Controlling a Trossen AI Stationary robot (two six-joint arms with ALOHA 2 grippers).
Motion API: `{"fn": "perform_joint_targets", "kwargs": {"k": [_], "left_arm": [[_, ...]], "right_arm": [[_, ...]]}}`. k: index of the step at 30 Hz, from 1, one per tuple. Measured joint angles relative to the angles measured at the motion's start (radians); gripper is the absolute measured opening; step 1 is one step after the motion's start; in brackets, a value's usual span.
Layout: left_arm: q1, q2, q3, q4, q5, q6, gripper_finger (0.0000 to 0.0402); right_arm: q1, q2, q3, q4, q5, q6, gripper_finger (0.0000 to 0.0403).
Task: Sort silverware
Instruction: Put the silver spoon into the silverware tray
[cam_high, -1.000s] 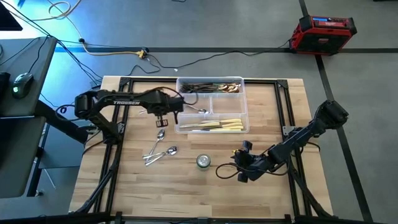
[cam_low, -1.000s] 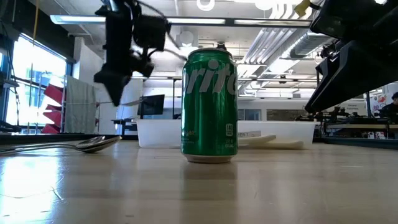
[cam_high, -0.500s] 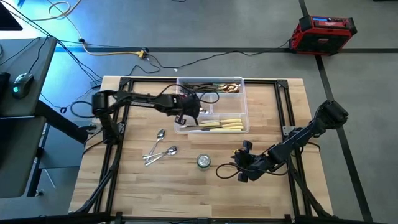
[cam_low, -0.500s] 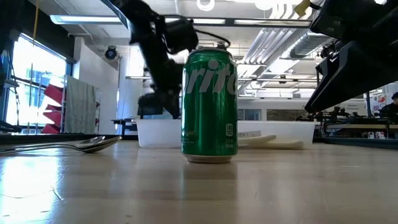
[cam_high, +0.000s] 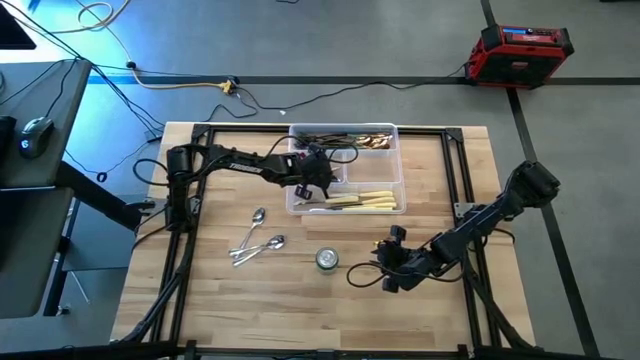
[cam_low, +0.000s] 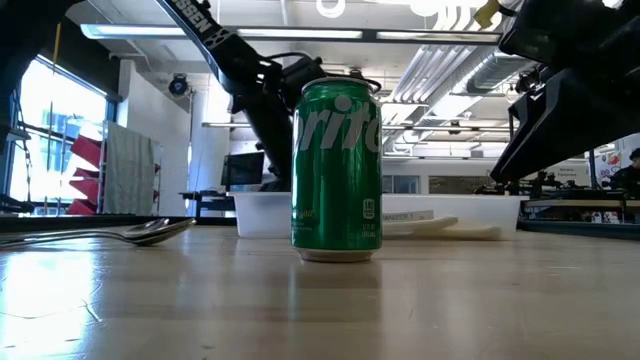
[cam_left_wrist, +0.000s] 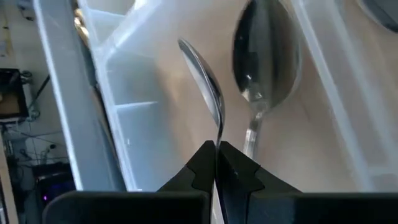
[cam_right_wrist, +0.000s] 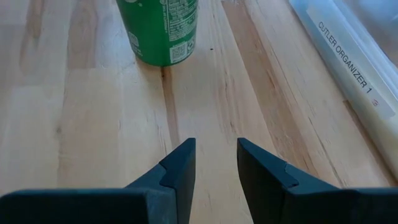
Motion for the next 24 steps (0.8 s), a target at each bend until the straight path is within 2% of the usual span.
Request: {"fn": "perform_joint_targets", "kwargs": {"k": [3, 6, 13, 21, 24], "left_arm": [[-0.001, 0.000, 0.000, 0.011, -0.027, 0.035, 0.0001], [-0.019, 0.000, 0.000, 0.028, -0.108, 0.094, 0.0001], [-0.074, 0.000, 0.000, 0.089, -0.255, 0.312, 0.0000], [-0.104, -0.001, 0.000, 0.251, -0.297, 0.572, 0.0000], [-0.120, 0.000, 0.000, 0.304, -0.274, 0.642, 0.0000]], "right_arm": [[0.000, 0.000, 0.000, 0.000, 0.000, 0.001, 0.0103], [0.000, 0.000, 0.000, 0.000, -0.001, 0.001, 0.0103], [0.000, 0.000, 0.000, 0.000, -0.003, 0.000, 0.0103], [0.000, 0.000, 0.000, 0.000, 0.001, 0.001, 0.0103], [0.000, 0.000, 0.000, 0.000, 0.001, -0.001, 0.0103]]}}
